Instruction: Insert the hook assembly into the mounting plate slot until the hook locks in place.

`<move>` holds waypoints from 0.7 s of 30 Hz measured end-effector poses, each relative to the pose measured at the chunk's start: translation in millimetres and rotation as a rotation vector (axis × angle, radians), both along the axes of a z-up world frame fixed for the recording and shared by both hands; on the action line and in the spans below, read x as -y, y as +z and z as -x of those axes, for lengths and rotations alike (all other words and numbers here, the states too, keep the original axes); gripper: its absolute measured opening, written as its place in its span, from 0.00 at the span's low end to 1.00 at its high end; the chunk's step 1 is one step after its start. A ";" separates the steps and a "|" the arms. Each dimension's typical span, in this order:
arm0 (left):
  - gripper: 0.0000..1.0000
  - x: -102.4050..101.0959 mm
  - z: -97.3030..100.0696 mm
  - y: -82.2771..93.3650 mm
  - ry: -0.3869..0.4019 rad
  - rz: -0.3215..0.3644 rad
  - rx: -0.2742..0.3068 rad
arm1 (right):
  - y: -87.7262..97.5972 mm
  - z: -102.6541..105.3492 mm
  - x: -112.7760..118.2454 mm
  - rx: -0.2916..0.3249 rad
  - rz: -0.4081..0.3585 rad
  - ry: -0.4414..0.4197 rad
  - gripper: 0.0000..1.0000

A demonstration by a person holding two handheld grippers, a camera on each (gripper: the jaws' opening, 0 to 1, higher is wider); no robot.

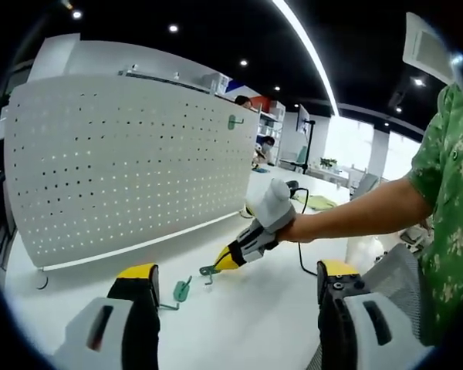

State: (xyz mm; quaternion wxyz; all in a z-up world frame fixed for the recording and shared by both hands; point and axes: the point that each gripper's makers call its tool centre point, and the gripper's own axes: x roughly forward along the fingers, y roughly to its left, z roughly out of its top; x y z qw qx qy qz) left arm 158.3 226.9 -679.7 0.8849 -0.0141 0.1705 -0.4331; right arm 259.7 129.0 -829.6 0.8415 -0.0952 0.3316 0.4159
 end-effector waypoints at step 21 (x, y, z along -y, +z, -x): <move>0.71 4.9 8.4 6.1 -0.042 -0.012 0.048 | 33.7 29.6 -8.8 -0.216 -0.297 -0.115 0.00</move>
